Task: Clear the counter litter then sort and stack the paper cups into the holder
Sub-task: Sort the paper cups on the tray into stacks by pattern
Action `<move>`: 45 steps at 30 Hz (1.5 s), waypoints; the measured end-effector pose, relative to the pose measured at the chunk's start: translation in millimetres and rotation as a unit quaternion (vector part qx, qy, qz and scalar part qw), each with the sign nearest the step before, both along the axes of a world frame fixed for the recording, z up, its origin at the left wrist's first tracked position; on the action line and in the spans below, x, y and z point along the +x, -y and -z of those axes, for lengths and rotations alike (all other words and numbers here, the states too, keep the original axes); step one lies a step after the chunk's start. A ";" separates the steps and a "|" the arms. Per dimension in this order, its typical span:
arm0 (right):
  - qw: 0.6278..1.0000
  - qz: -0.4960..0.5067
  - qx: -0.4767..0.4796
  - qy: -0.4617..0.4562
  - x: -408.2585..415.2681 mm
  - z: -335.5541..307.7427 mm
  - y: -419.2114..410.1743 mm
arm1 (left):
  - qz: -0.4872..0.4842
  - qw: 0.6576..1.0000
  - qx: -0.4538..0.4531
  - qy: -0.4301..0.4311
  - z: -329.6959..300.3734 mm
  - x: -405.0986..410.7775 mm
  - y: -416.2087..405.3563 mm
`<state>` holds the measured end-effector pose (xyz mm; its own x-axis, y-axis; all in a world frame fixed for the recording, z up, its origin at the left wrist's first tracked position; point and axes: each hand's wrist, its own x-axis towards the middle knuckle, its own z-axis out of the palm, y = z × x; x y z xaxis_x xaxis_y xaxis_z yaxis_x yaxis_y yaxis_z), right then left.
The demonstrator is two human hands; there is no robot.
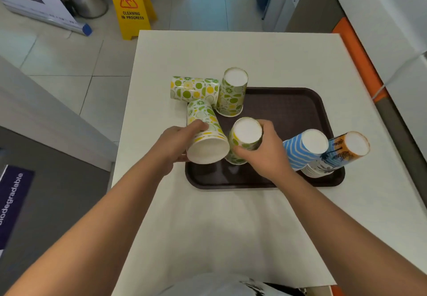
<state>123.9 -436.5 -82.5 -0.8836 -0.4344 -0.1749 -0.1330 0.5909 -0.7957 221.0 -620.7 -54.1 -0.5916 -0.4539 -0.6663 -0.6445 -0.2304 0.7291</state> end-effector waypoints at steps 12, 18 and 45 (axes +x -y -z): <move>0.985 -0.110 -0.033 0.130 7.9 9.8 -9.6 | -0.015 0.948 -0.115 -0.298 -12.3 2.9 -15.0; 0.995 -0.045 -0.041 0.080 -19.1 -12.1 -13.3 | 0.123 0.923 -0.231 -0.283 35.9 15.4 -31.3; 0.999 0.021 -0.038 0.005 -99.5 7.6 89.4 | -0.150 0.979 -0.126 0.065 46.9 -116.6 64.5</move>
